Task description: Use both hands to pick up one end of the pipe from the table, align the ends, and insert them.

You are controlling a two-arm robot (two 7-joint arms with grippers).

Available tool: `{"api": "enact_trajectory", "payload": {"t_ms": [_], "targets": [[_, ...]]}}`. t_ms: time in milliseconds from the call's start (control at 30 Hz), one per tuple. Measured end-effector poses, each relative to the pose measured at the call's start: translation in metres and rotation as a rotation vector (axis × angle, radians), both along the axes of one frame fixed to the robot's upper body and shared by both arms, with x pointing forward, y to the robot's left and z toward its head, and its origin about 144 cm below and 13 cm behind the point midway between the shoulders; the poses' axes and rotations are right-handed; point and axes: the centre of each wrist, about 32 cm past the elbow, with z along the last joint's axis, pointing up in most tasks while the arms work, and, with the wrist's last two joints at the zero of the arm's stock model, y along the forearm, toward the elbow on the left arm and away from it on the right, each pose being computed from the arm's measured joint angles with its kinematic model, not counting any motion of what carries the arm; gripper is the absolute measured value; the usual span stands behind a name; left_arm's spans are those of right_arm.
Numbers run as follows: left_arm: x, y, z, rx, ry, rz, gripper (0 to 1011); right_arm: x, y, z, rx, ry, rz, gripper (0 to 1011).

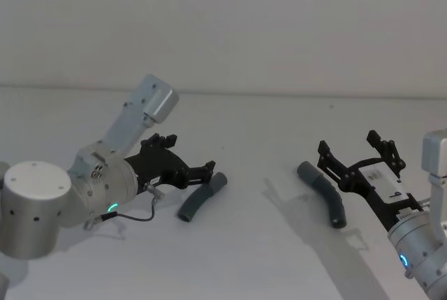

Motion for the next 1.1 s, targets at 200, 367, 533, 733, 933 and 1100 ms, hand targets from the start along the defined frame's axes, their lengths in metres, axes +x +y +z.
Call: {"api": "enact_trajectory", "payload": {"t_ms": [200, 367, 533, 733, 933, 1100], "targets": [[0.01, 0.001, 0.001, 0.048, 0.034, -0.042, 1002, 0.0, 0.0, 0.0, 0.0, 0.0, 0.0, 1001], [0.018, 0.002, 0.0, 0.082, 0.053, -0.065, 1002, 0.0, 0.0, 0.0, 0.0, 0.0, 0.0, 1001], [0.024, 0.003, -0.001, 0.102, 0.067, -0.076, 1002, 0.0, 0.0, 0.0, 0.0, 0.0, 0.0, 1001], [0.031, 0.002, -0.003, 0.116, 0.089, -0.084, 1002, 0.0, 0.0, 0.0, 0.0, 0.0, 0.0, 1001], [0.036, 0.001, -0.005, 0.124, 0.113, -0.087, 1002, 0.0, 0.0, 0.0, 0.0, 0.0, 0.0, 1001], [0.04, -0.001, -0.006, 0.127, 0.123, -0.087, 1002, 0.0, 0.0, 0.0, 0.0, 0.0, 0.0, 1001]]}}
